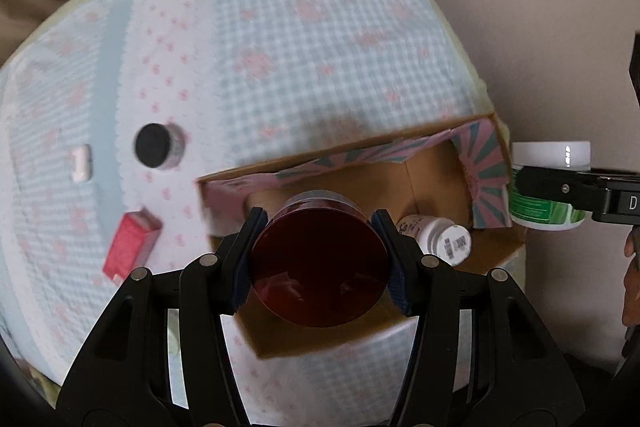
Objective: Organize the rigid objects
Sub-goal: 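Lower both jars into the cardboard box and open both tools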
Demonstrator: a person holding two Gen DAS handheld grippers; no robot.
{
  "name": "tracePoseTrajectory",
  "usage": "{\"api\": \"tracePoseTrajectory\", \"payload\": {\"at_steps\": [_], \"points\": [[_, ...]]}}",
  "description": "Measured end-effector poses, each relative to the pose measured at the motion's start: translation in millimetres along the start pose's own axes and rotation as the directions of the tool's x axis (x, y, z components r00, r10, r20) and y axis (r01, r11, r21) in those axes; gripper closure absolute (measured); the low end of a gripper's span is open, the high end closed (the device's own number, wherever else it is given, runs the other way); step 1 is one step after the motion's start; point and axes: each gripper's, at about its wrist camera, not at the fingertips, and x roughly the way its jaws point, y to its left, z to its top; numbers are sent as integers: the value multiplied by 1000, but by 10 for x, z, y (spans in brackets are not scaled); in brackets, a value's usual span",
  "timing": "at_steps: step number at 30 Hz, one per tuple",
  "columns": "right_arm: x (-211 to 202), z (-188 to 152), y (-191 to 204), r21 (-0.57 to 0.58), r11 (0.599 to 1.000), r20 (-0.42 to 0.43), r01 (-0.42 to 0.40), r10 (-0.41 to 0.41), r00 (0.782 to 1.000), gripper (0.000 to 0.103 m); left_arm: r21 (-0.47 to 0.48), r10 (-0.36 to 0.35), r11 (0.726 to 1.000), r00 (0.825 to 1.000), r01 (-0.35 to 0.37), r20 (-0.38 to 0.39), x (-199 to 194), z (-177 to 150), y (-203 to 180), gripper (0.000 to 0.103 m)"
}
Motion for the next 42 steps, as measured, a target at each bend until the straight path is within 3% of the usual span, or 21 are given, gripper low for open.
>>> {"api": "tracePoseTrajectory", "payload": {"at_steps": [11,18,24,25,26,27,30,36,42], "points": [[758,236,-27,-48,999,-93,-6,2,996,36,26,35,999,988,-31,-149,903,89,-144,53],[985,289,-107,-19,1000,-127,-13,10,992,36,73,50,997,984,-38,-172,1067,43,-150,53],[1016,309,-116,-2,1000,-124,9,-9,992,34,117,76,992,984,-57,-161,987,-2,-192,52],[997,319,-108,-9,1000,-110,28,-29,993,29,120,84,991,984,-65,-156,946,-11,-191,37],[943,317,-100,-15,999,-82,41,-42,996,5,120,87,990,985,-70,-146,905,-17,-181,0],[863,315,-88,-22,999,-37,32,-32,999,0,115,85,991,988,-70,-126,836,-33,-155,2],[710,305,-74,-40,999,22,6,-5,1000,0,81,52,996,993,-43,-110,712,-57,-54,0],[628,225,-148,-1,1000,24,-6,6,1000,0,26,46,999,996,-44,-78,505,-121,68,0],[460,102,-55,-24,1000,52,7,-6,999,0,19,87,996,996,-86,-31,243,-223,163,0]]}}
